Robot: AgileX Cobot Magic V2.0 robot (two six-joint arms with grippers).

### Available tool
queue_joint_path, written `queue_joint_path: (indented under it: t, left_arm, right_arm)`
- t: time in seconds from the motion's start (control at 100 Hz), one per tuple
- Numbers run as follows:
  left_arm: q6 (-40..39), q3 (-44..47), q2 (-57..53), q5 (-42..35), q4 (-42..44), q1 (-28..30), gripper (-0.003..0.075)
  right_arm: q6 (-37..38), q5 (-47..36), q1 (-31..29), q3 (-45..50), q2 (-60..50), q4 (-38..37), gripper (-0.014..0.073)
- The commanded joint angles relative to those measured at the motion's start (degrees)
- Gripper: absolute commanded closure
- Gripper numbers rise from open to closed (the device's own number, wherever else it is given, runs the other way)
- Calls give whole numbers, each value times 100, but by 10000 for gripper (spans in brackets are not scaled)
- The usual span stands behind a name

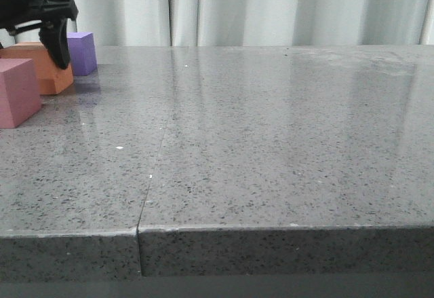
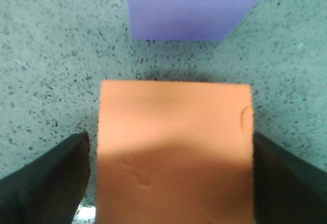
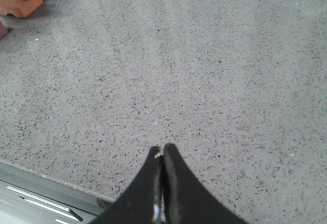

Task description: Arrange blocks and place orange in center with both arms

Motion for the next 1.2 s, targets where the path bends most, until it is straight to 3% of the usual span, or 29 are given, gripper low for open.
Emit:
queue_joint_path:
  t: [0.0,0.16,0.23,0.56,1.19]
  left_arm:
    - [-55,-140,-523,-247,9,4,153]
    - [-55,-140,-973,-273,67,4,160]
    - [-55,-140,-1171,-285,78,4,207]
    - [-55,411,-2092,-567,101,4,743]
    - [-55,2771,-4556,-1453,114,4,741]
  right_arm:
    - [-55,-402,13,-158,36,-74,663]
    - [-55,-402,13,-158,36,-74,663]
    - [-55,-402,13,-158,36,-74,663]
    - [-55,-402,13,-158,36,-74,663]
    - [-55,-402,13,-158,36,-74,663]
